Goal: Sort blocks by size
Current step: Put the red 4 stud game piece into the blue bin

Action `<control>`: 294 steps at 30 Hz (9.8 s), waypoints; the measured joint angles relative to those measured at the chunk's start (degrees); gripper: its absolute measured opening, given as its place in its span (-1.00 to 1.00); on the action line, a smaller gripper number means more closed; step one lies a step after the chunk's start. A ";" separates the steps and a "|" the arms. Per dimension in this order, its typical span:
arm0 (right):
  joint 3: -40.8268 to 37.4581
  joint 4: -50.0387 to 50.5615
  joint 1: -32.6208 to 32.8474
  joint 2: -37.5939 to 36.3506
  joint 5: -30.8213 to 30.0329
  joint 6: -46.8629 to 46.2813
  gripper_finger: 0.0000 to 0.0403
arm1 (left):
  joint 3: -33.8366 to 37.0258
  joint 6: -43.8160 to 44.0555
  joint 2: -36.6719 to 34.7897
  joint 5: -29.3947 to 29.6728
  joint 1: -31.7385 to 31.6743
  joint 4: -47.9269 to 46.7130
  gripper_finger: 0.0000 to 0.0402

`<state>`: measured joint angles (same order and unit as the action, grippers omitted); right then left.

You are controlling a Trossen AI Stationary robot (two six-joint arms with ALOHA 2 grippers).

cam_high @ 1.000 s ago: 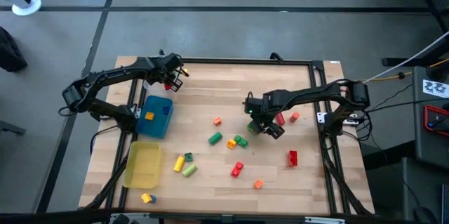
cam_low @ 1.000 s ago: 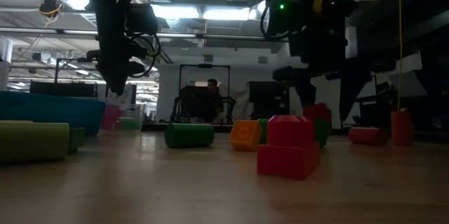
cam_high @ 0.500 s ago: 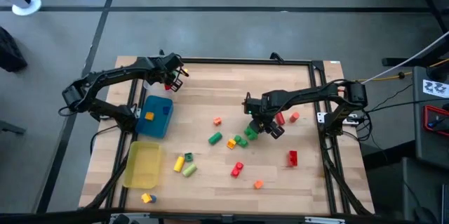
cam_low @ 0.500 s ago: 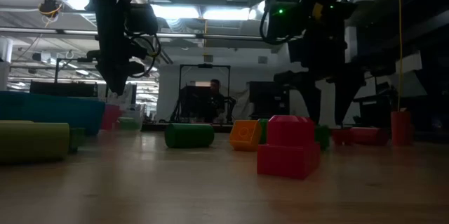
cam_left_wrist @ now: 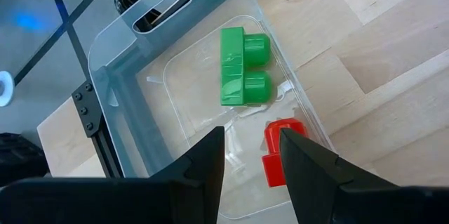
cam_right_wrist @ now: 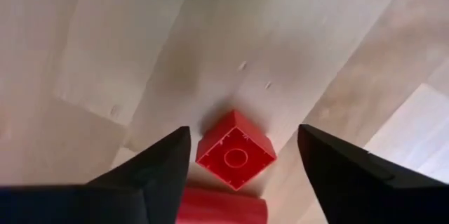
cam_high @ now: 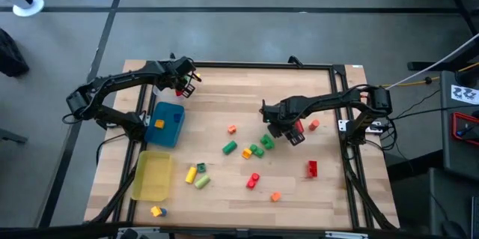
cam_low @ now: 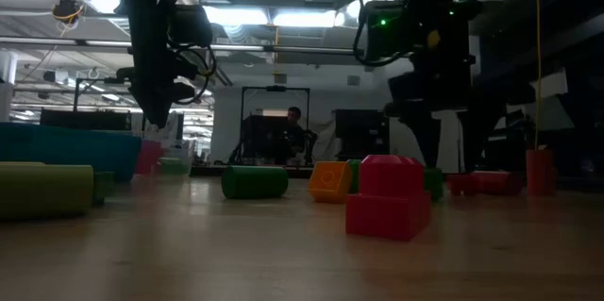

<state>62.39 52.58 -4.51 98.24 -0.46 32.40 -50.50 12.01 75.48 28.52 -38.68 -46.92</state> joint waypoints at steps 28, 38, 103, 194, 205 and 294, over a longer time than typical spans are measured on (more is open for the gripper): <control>-0.25 1.99 -0.02 6.01 -5.08 -5.14 0.31 | 0.00 0.00 0.00 0.00 0.01 -0.02 -0.39; -0.24 1.47 -0.02 5.90 -4.32 -5.06 -0.19 | 0.00 0.00 0.00 -0.01 0.00 0.00 -0.39; 12.66 -43.37 -6.38 5.97 -15.42 8.51 -0.20 | -0.02 19.65 3.19 -30.63 16.65 42.10 -0.39; 12.68 -47.13 -6.34 5.97 -12.84 6.48 -0.20 | 0.02 12.66 6.80 -22.06 18.84 44.76 -0.10; 12.68 -46.47 -6.34 5.95 -12.60 6.86 -0.20 | 0.02 11.68 4.49 -22.34 17.81 42.21 -0.10; 22.84 -43.30 -6.34 5.36 -3.45 11.22 0.15 | -0.07 4.01 -14.02 -43.81 9.27 22.83 -0.59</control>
<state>85.23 9.27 -10.85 103.59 -3.91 43.62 -50.57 16.02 61.46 -15.29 -29.41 -24.08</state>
